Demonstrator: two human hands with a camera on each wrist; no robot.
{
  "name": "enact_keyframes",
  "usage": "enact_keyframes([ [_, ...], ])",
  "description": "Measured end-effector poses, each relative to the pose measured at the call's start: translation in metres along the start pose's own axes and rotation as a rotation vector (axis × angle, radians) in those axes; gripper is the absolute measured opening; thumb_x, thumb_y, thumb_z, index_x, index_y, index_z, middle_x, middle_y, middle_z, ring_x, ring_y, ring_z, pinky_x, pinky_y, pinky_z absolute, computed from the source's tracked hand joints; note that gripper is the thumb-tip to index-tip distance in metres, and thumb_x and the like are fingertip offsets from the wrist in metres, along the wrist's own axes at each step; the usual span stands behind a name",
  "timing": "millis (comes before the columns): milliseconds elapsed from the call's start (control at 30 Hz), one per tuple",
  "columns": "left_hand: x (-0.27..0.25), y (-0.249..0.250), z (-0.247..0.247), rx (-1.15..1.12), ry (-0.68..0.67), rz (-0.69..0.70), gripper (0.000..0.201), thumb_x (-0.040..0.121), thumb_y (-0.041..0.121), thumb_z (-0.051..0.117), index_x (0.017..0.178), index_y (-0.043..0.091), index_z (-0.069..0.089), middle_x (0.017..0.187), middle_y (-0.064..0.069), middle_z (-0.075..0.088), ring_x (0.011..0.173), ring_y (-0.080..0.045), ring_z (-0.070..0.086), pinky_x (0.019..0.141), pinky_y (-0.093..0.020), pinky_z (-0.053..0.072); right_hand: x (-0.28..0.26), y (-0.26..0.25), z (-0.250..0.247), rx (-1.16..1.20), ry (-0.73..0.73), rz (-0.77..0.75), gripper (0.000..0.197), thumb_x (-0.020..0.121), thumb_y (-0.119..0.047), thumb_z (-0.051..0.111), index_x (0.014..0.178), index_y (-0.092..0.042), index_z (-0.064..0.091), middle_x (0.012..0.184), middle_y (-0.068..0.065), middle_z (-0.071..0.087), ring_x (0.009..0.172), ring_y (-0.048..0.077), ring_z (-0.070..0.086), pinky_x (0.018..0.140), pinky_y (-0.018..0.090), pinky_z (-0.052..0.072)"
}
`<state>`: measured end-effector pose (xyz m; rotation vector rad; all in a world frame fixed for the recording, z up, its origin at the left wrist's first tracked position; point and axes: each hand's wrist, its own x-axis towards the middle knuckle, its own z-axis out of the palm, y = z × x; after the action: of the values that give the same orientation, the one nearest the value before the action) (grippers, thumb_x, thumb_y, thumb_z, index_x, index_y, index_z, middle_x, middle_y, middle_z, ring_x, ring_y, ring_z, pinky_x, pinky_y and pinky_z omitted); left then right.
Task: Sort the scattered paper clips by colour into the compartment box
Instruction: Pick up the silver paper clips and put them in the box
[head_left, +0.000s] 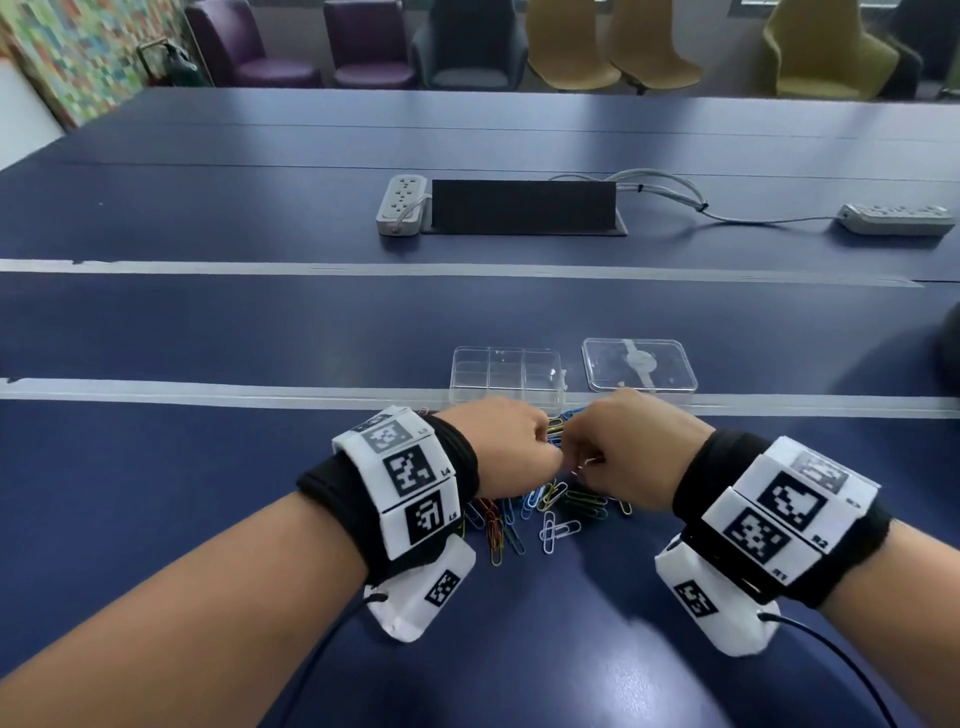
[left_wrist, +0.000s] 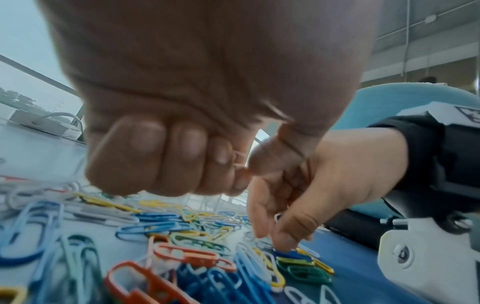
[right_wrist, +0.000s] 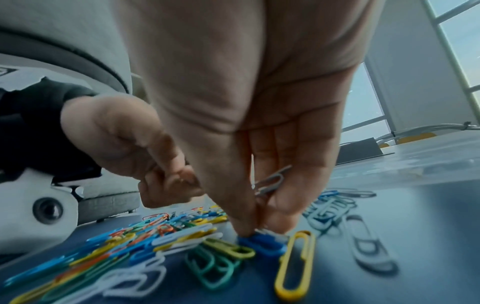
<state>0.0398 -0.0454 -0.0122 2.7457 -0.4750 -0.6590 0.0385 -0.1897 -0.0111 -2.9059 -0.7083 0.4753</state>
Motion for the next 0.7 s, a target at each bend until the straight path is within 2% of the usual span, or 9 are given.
enact_keyframes([
  [67, 0.000, 0.001, 0.003, 0.027, 0.026, 0.030, 0.021, 0.084, 0.036, 0.054, 0.069, 0.022, 0.047, 0.070, 0.006, 0.048, 0.076, -0.018, 0.047, 0.056, -0.024, 0.033, -0.001, 0.003, -0.002, 0.037, -0.006, 0.018, 0.024, 0.078, -0.012, 0.056, 0.090, -0.023, 0.073, 0.085, 0.000, 0.072, 0.081, 0.020, 0.063, 0.071, 0.024, 0.049],
  [167, 0.001, -0.001, 0.005, 0.103, 0.059, 0.051, 0.019, 0.081, 0.040, 0.064, 0.089, 0.023, 0.063, 0.086, 0.007, 0.057, 0.086, -0.015, 0.052, 0.067, -0.024, 0.038, -0.001, 0.008, -0.005, 0.058, 0.022, 0.061, 0.024, 0.080, -0.011, 0.056, 0.089, -0.022, 0.075, 0.087, 0.000, 0.072, 0.083, 0.019, 0.063, 0.072, 0.024, 0.050],
  [233, 0.003, -0.001, 0.006, 0.115, 0.090, 0.060, 0.022, 0.080, 0.039, 0.067, 0.094, 0.023, 0.068, 0.098, 0.003, 0.064, 0.093, -0.015, 0.056, 0.070, -0.025, 0.039, 0.001, 0.008, -0.004, 0.042, 0.032, 0.100, 0.015, 0.082, -0.020, 0.061, 0.088, -0.018, 0.075, 0.088, 0.003, 0.072, 0.083, 0.021, 0.063, 0.069, 0.022, 0.046],
  [300, 0.005, 0.001, 0.006, 0.123, 0.098, 0.067, 0.018, 0.081, 0.036, 0.067, 0.091, 0.022, 0.070, 0.100, 0.002, 0.067, 0.092, -0.015, 0.058, 0.069, -0.025, 0.038, 0.004, 0.006, -0.001, 0.011, -0.005, 0.118, 0.020, 0.081, -0.032, 0.066, 0.086, -0.014, 0.074, 0.089, 0.007, 0.071, 0.085, 0.024, 0.064, 0.071, 0.026, 0.050],
  [367, 0.006, 0.001, 0.007, 0.121, 0.099, 0.065, 0.015, 0.083, 0.036, 0.065, 0.088, 0.022, 0.070, 0.100, 0.002, 0.068, 0.094, -0.016, 0.059, 0.069, -0.024, 0.039, 0.006, 0.004, 0.002, -0.016, -0.019, 0.119, 0.024, 0.081, -0.035, 0.066, 0.086, -0.013, 0.074, 0.091, 0.009, 0.071, 0.090, 0.026, 0.064, 0.076, 0.029, 0.053],
  [433, 0.005, -0.001, 0.007, 0.094, 0.104, 0.064, 0.014, 0.085, 0.034, 0.061, 0.087, 0.023, 0.069, 0.098, 0.003, 0.066, 0.093, -0.015, 0.057, 0.071, -0.024, 0.039, 0.006, 0.003, 0.002, -0.019, 0.002, 0.109, 0.021, 0.083, -0.032, 0.063, 0.086, -0.013, 0.073, 0.093, 0.008, 0.071, 0.090, 0.026, 0.064, 0.074, 0.027, 0.051],
  [500, 0.004, -0.003, 0.005, 0.049, 0.099, 0.054, 0.013, 0.087, 0.031, 0.056, 0.089, 0.023, 0.066, 0.092, 0.004, 0.061, 0.093, -0.016, 0.056, 0.073, -0.023, 0.039, 0.005, 0.002, 0.001, -0.012, 0.007, 0.096, 0.018, 0.083, -0.028, 0.061, 0.083, -0.015, 0.074, 0.089, 0.007, 0.071, 0.082, 0.024, 0.060, 0.071, 0.026, 0.047],
  [600, 0.003, -0.005, 0.003, 0.015, 0.072, 0.024, 0.018, 0.091, 0.030, 0.048, 0.096, 0.021, 0.063, 0.093, 0.002, 0.057, 0.091, -0.018, 0.053, 0.075, -0.023, 0.039, 0.004, 0.004, -0.002, 0.032, 0.004, 0.089, 0.016, 0.080, -0.019, 0.058, 0.079, -0.017, 0.073, 0.075, 0.002, 0.066, 0.074, 0.020, 0.055, 0.073, 0.026, 0.051],
  [700, 0.003, -0.007, 0.001, -0.075, 0.057, 0.003, 0.019, 0.094, 0.027, 0.039, 0.084, 0.017, 0.053, 0.084, 0.000, 0.052, 0.081, -0.018, 0.047, 0.070, -0.023, 0.035, 0.004, 0.012, -0.008, 0.093, 0.040, 0.122, 0.026, 0.080, -0.012, 0.053, 0.089, -0.023, 0.074, 0.086, -0.002, 0.071, 0.082, 0.017, 0.061, 0.067, 0.018, 0.048],
])
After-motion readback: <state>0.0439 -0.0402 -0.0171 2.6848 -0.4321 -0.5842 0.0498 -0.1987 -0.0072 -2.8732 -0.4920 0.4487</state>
